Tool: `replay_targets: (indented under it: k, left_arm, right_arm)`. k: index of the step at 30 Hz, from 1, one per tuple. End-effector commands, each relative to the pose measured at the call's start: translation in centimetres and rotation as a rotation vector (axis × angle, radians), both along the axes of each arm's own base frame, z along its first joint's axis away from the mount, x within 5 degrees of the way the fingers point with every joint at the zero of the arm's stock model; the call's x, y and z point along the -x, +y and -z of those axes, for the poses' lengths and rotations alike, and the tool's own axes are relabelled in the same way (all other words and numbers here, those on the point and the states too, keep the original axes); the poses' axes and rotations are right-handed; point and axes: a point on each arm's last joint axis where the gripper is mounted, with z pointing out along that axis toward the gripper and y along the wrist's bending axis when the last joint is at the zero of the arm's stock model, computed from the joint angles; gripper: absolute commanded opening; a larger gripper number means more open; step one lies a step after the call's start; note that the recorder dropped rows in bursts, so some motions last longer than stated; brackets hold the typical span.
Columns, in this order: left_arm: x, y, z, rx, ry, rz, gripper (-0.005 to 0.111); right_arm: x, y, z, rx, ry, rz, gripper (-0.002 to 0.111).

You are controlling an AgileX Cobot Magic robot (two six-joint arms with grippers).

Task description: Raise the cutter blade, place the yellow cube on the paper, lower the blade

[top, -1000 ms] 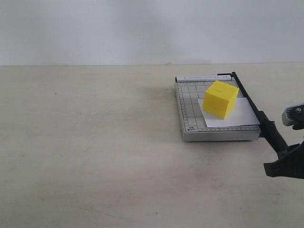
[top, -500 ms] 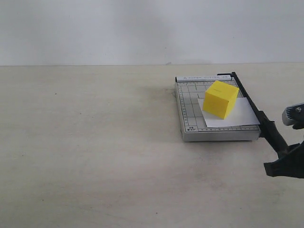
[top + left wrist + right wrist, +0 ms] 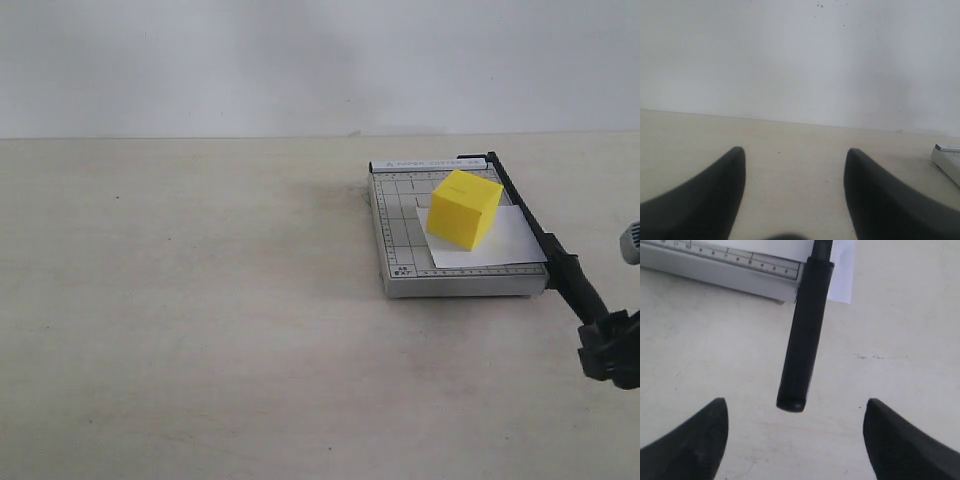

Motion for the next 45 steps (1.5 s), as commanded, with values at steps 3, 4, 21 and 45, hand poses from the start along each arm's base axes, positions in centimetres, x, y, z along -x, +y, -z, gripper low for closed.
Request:
replay_targets:
  k: [3,4,21,45]
  left_arm:
    - [0.0,0.0,0.0,-0.004,-0.006,0.000,0.056]
    - [0.0,0.0,0.0,-0.004,-0.006,0.000,0.056]
    - [0.0,0.0,0.0,-0.004,-0.006,0.000,0.056]
    - [0.0,0.0,0.0,-0.022,-0.004,-0.002,0.056]
  right_arm:
    - [0.6,0.0,-4.9,-0.042,-0.188,0.019,0.063]
    - [1.1,-0.1,-5.8,-0.047,-0.224,0.018,0.051]
    - [16.0,-0.9,-12.1,-0.300,-0.730,0.023,0.000]
    - [13.8,-0.9,-5.9,-0.304,-0.618,0.074,0.000]
